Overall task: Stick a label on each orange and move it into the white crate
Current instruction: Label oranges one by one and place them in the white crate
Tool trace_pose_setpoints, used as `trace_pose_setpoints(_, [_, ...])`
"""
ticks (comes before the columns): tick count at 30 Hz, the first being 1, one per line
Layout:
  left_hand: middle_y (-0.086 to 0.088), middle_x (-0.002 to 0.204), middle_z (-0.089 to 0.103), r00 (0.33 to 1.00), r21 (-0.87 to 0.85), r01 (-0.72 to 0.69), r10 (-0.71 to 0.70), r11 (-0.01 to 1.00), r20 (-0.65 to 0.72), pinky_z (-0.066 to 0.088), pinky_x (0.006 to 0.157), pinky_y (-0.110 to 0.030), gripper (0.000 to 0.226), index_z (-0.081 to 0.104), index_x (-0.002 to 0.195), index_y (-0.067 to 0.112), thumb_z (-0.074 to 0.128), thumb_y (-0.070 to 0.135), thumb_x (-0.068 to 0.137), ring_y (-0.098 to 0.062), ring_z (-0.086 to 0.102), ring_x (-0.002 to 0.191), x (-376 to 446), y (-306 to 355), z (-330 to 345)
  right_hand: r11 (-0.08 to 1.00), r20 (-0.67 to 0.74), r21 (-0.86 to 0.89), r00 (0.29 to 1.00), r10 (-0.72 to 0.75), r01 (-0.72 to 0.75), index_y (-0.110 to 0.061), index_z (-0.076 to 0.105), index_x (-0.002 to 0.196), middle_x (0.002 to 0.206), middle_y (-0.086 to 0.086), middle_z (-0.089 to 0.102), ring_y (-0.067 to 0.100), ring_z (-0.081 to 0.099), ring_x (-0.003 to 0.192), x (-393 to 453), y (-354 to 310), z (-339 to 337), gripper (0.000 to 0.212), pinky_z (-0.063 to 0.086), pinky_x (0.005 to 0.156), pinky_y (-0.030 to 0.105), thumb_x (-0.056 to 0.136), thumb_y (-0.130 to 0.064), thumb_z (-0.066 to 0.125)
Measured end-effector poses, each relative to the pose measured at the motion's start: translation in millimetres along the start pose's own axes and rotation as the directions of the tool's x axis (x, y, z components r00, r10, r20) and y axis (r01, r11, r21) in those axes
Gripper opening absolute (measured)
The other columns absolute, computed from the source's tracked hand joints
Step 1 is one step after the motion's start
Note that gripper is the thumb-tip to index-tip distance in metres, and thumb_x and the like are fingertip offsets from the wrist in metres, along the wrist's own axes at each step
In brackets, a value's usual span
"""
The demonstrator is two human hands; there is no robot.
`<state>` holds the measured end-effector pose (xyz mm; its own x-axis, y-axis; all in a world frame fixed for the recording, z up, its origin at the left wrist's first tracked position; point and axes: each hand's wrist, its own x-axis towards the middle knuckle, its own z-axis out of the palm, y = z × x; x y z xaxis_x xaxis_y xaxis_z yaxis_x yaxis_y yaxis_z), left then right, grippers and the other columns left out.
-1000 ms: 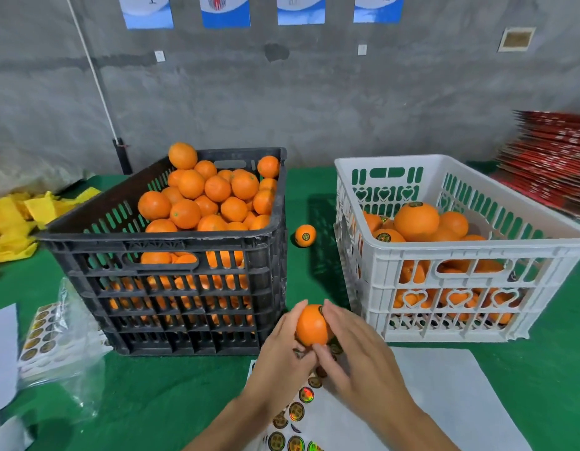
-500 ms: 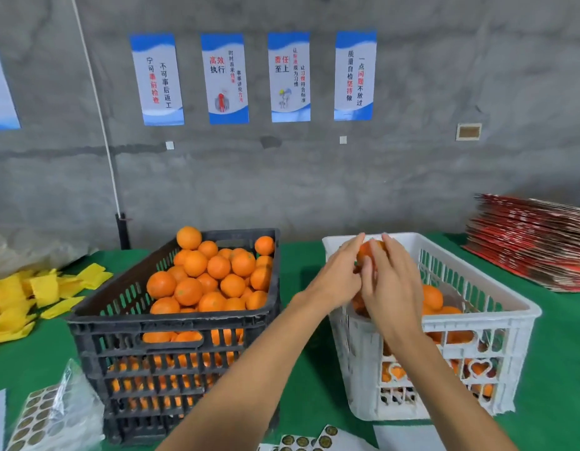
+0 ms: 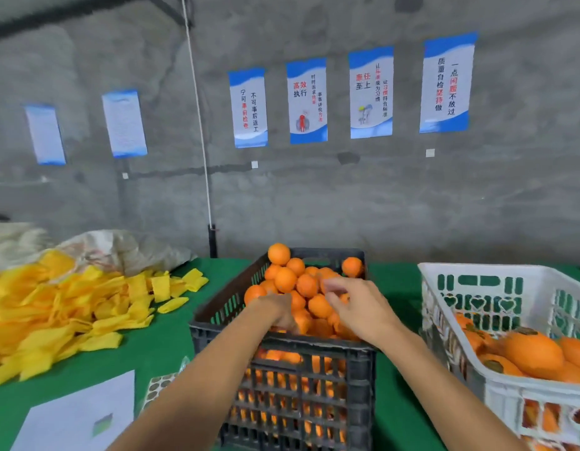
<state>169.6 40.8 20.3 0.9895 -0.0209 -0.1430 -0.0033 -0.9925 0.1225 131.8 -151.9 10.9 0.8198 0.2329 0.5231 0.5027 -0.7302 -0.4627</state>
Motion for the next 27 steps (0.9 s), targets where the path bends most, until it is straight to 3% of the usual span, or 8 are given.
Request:
trace_pose_setpoints(3, [-0.001, 0.133, 0.047, 0.994, -0.200, 0.102, -0.108, 0.974, -0.021, 0.048, 0.065, -0.002, 0.047, 0.040, 0.148, -0.007, 0.045, 0.021, 0.111, -0.002, 0.064, 0.093, -8, -12, -12, 1.000, 0.138, -0.021, 0.990, -0.013, 0.016, -0.027, 0.071, 0.128, 0.131, -0.007, 0.070, 0.014, 0.062, 0.124, 11, 0, 5, 0.030, 0.051, 0.102, 0.041, 0.099, -0.030, 0.064])
trace_pose_setpoints(5, [-0.009, 0.141, 0.052, 0.996, -0.187, 0.078, -0.087, 0.979, -0.038, 0.035, 0.041, -0.003, 0.040, 0.048, 0.141, -0.012, 0.035, 0.013, 0.113, -0.008, 0.067, 0.109, -2, -16, -18, 0.999, 0.151, -0.016, 0.988, -0.027, 0.030, -0.027, 0.072, 0.127, 0.128, -0.009, 0.071, 0.008, 0.062, 0.119, 13, 5, 7, 0.030, 0.051, 0.101, 0.035, 0.098, -0.034, 0.065])
trace_pose_setpoints(7, [-0.012, 0.156, 0.043, 0.995, -0.019, 0.028, -0.026, 0.999, 0.096, 0.044, 0.064, -0.002, 0.051, 0.041, 0.152, 0.000, 0.045, 0.029, 0.111, -0.028, 0.049, 0.139, 31, -28, -11, 0.999, 0.160, 0.023, 0.986, -0.038, 0.034, -0.028, 0.072, 0.125, 0.124, -0.013, 0.071, 0.001, 0.061, 0.113, 11, 7, 7, 0.028, 0.051, 0.100, 0.032, 0.099, -0.036, 0.066])
trace_pose_setpoints(10, [-0.012, 0.155, 0.043, 0.973, 0.157, 0.139, -0.164, 0.978, 0.160, 0.046, 0.110, -0.045, 0.072, 0.042, 0.153, 0.013, 0.069, 0.045, 0.095, -0.036, 0.048, 0.137, 46, -37, 6, 0.997, 0.148, 0.077, 0.988, -0.032, 0.021, -0.030, 0.073, 0.124, 0.121, -0.017, 0.070, -0.003, 0.060, 0.111, 7, 11, 6, 0.027, 0.052, 0.099, 0.029, 0.099, -0.038, 0.066])
trace_pose_setpoints(13, [-0.022, 0.162, 0.023, 0.971, 0.187, 0.204, -0.174, 0.961, -0.166, 0.048, 0.106, -0.048, 0.077, 0.021, 0.161, 0.016, 0.064, 0.025, 0.097, -0.040, 0.049, 0.137, 53, -43, 1, 0.998, 0.156, 0.068, 0.987, -0.026, 0.015, -0.029, 0.072, 0.124, 0.122, -0.015, 0.071, 0.001, 0.061, 0.112, 7, 11, 6, 0.028, 0.052, 0.100, 0.033, 0.099, -0.040, 0.065])
trace_pose_setpoints(17, [-0.016, 0.169, -0.017, 0.978, 0.125, 0.207, -0.208, 0.970, -0.007, 0.050, 0.108, -0.050, 0.115, -0.008, 0.164, 0.035, 0.078, 0.015, 0.090, -0.043, 0.045, 0.141, 64, -53, 4, 0.999, 0.183, 0.041, 0.983, -0.014, 0.007, -0.028, 0.070, 0.128, 0.128, -0.011, 0.069, 0.007, 0.062, 0.118, 6, 13, 8, 0.033, 0.053, 0.100, 0.036, 0.100, -0.042, 0.063])
trace_pose_setpoints(22, [-0.025, 0.165, -0.004, 0.970, 0.182, 0.238, -0.225, 0.954, -0.089, 0.043, 0.112, -0.050, 0.125, -0.002, 0.163, 0.030, 0.087, 0.049, 0.078, -0.045, 0.030, 0.149, 71, -51, 5, 0.999, 0.176, 0.049, 0.984, 0.015, -0.024, -0.029, 0.072, 0.125, 0.127, -0.011, 0.070, 0.008, 0.063, 0.118, 5, 15, 9, 0.031, 0.053, 0.101, 0.039, 0.099, -0.044, 0.063])
trace_pose_setpoints(27, [-0.025, 0.167, 0.000, 0.976, 0.066, 0.192, -0.183, 0.979, -0.117, 0.052, 0.104, -0.045, 0.117, -0.004, 0.164, 0.026, 0.082, 0.041, 0.085, -0.045, 0.046, 0.138, 65, -57, 9, 0.996, 0.177, 0.032, 0.982, 0.072, -0.079, -0.031, 0.075, 0.115, 0.124, -0.010, 0.071, 0.014, 0.063, 0.118, 3, 11, 8, 0.026, 0.053, 0.100, 0.045, 0.097, -0.045, 0.063])
